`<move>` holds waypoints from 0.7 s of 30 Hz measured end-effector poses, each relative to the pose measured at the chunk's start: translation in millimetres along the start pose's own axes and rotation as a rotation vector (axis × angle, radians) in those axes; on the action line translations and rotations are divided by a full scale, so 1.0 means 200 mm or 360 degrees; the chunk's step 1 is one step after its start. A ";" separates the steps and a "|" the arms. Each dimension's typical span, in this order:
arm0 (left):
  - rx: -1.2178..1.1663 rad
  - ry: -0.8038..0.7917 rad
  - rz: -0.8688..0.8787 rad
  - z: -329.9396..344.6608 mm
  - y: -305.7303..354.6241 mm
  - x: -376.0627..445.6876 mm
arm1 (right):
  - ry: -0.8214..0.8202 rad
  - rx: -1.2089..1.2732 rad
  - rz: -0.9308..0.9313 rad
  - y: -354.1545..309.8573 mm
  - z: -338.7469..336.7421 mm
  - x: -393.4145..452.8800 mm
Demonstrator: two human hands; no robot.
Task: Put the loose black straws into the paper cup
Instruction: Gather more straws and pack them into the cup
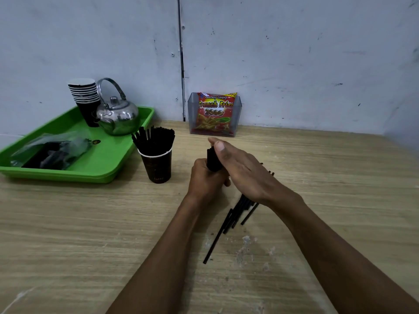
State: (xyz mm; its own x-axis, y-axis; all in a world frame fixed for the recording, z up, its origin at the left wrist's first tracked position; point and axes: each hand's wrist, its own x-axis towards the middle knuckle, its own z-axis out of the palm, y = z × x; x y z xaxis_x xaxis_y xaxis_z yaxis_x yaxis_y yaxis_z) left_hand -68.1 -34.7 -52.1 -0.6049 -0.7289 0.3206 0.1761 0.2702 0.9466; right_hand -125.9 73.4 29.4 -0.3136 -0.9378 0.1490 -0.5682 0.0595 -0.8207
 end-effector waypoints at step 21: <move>-0.0322 0.0880 0.0197 -0.73 0.60 0.23 | 0.0325 0.0239 0.0127 0.07 0.27 0.19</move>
State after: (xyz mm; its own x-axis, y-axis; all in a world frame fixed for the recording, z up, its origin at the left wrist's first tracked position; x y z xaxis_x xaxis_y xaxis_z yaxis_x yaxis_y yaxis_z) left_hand 38.7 -126.9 81.2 -0.0863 -0.9335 0.3481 0.3968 0.2883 0.8714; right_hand -103.6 19.9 -5.9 -0.5084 -0.8429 0.1759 -0.4208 0.0650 -0.9048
